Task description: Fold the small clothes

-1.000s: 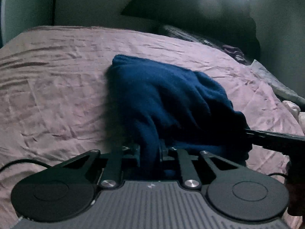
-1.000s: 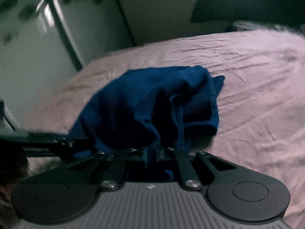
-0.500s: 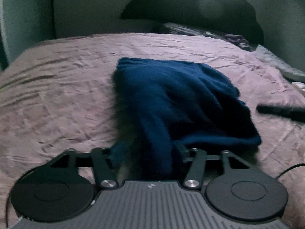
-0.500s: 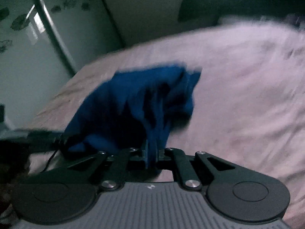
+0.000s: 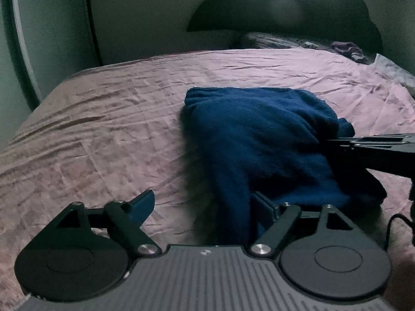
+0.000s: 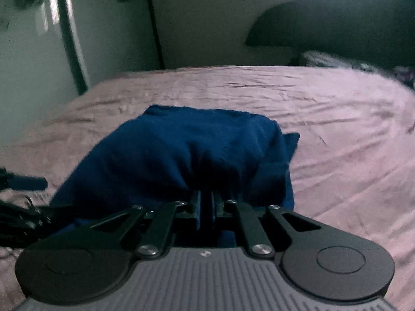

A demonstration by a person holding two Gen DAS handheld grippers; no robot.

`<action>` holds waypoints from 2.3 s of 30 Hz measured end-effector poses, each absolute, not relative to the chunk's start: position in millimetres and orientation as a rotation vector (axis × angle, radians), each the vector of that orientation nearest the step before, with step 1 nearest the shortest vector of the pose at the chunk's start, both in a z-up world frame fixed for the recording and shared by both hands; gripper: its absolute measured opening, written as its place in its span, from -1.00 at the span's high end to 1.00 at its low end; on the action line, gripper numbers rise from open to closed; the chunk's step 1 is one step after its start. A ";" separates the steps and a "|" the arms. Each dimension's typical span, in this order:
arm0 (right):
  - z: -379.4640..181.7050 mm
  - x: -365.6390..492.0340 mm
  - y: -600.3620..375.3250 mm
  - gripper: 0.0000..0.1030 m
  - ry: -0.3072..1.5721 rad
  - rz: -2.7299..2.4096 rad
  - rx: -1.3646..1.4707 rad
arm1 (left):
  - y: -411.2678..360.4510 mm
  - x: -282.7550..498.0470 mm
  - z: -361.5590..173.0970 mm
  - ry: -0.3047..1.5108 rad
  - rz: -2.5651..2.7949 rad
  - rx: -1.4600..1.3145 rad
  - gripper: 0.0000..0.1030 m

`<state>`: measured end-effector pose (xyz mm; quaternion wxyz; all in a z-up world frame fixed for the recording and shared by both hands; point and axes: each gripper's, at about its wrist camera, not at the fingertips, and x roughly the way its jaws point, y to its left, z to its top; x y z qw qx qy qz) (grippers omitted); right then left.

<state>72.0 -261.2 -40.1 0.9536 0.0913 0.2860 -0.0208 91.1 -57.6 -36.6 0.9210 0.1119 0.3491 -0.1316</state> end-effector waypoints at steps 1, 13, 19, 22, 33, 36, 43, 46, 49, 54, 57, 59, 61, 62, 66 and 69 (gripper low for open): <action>-40.0 70.3 -263.0 0.86 0.583 -0.038 0.197 | -58.2 92.0 -36.9 0.719 -0.270 0.231 -0.63; -31.5 65.8 -283.2 0.23 0.554 0.033 0.339 | -56.6 104.4 -30.6 0.714 -0.278 0.232 -0.73; -20.0 72.8 -323.3 -0.90 0.487 -0.026 0.403 | -42.6 149.1 -16.5 0.717 -0.271 0.116 -0.81; -31.3 97.0 -350.6 -0.90 0.531 -0.029 0.490 | -40.5 178.4 -17.0 0.759 -0.336 0.043 -0.80; -63.5 175.8 -372.9 -0.29 0.605 0.235 0.675 | -32.9 275.8 -57.8 0.962 -0.534 -0.386 -0.41; -73.0 195.9 -367.6 0.44 0.629 0.234 0.671 | -36.9 284.2 -66.4 0.985 -0.487 -0.409 0.35; -56.8 187.4 -353.3 0.60 0.553 0.245 0.587 | -40.6 251.9 -43.0 0.796 -0.467 -0.289 0.57; -43.1 187.9 -346.4 0.60 0.477 0.289 0.559 | -48.0 248.6 -27.6 0.722 -0.446 -0.220 0.58; -37.5 201.3 -344.4 0.60 0.467 0.232 0.531 | -57.6 260.7 -28.0 0.734 -0.433 -0.169 0.55; -55.5 222.0 -346.2 0.11 0.582 0.047 0.510 | -62.1 259.6 -36.5 0.785 -0.342 -0.134 0.17; -43.8 193.6 -348.4 -0.29 0.543 -0.028 0.484 | -54.6 235.7 -27.4 0.721 -0.315 -0.066 -0.33; -30.6 166.9 -348.4 -0.30 0.508 -0.070 0.442 | -46.1 212.0 -23.5 0.688 -0.316 -0.057 -0.38; -23.3 139.9 -350.7 -0.30 0.496 -0.034 0.462 | -40.6 192.6 -21.7 0.708 -0.367 -0.066 -0.41; -22.6 127.1 -349.8 -0.30 0.510 0.011 0.480 | -37.5 182.5 -25.1 0.728 -0.396 -0.077 -0.41; -33.3 91.4 -336.5 -0.32 0.594 0.146 0.485 | -29.6 148.7 -42.5 0.799 -0.478 -0.101 -0.41; -50.7 75.6 -324.3 -0.32 0.667 0.191 0.480 | -27.9 131.8 -55.0 0.816 -0.507 -0.120 -0.27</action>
